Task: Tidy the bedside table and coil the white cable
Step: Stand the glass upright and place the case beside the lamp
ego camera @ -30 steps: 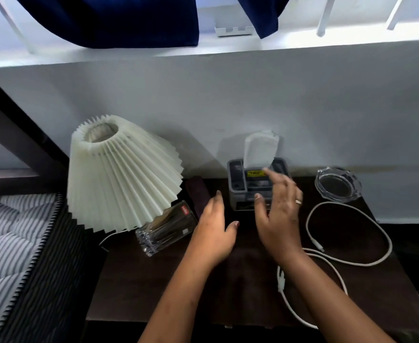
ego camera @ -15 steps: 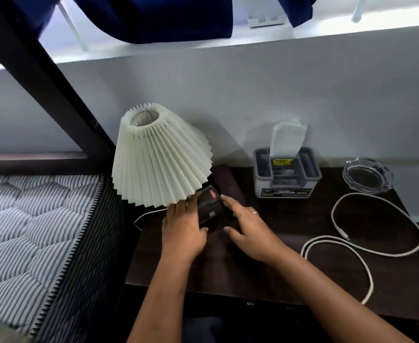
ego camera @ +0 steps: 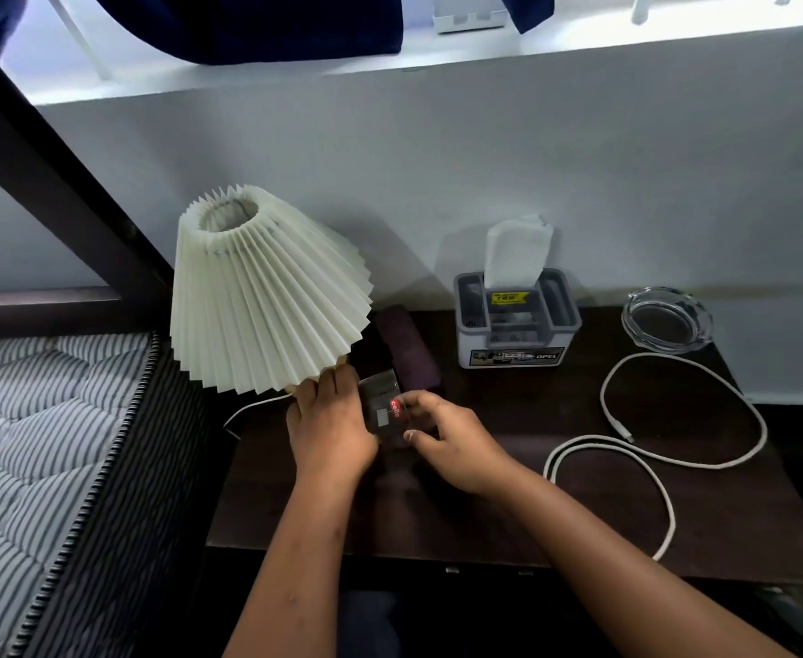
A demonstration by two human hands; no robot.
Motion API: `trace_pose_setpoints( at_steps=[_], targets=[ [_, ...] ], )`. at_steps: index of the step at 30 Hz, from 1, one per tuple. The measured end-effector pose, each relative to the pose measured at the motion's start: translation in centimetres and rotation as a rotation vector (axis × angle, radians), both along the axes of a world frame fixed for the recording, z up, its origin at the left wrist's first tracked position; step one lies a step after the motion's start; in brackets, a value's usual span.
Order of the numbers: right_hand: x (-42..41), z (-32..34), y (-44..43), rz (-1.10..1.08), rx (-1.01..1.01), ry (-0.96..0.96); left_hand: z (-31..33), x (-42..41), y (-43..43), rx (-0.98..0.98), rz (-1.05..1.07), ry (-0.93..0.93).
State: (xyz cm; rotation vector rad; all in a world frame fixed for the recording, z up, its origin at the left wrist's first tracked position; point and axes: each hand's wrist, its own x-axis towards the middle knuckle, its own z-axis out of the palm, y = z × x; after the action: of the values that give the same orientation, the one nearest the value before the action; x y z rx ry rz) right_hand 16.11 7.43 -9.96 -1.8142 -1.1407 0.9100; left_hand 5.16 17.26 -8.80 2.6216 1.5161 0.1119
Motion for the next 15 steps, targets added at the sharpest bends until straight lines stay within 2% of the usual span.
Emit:
trace_pose_setpoints(
  at_steps=[7, 12, 15],
  targets=[
    [0.0, 0.3, -1.0, 0.009, -0.033, 0.044, 0.9, 0.4, -0.4, -0.056, -0.003, 0.088],
    [0.3, 1.5, -2.2, -0.017, 0.005, 0.050, 1.9, 0.4, -1.5, -0.110, -0.038, -0.029],
    [0.7, 3.1, -2.7, -0.038, 0.099, -0.018, 2.8, 0.9, -2.2, -0.259, -0.016, -0.179]
  ],
)
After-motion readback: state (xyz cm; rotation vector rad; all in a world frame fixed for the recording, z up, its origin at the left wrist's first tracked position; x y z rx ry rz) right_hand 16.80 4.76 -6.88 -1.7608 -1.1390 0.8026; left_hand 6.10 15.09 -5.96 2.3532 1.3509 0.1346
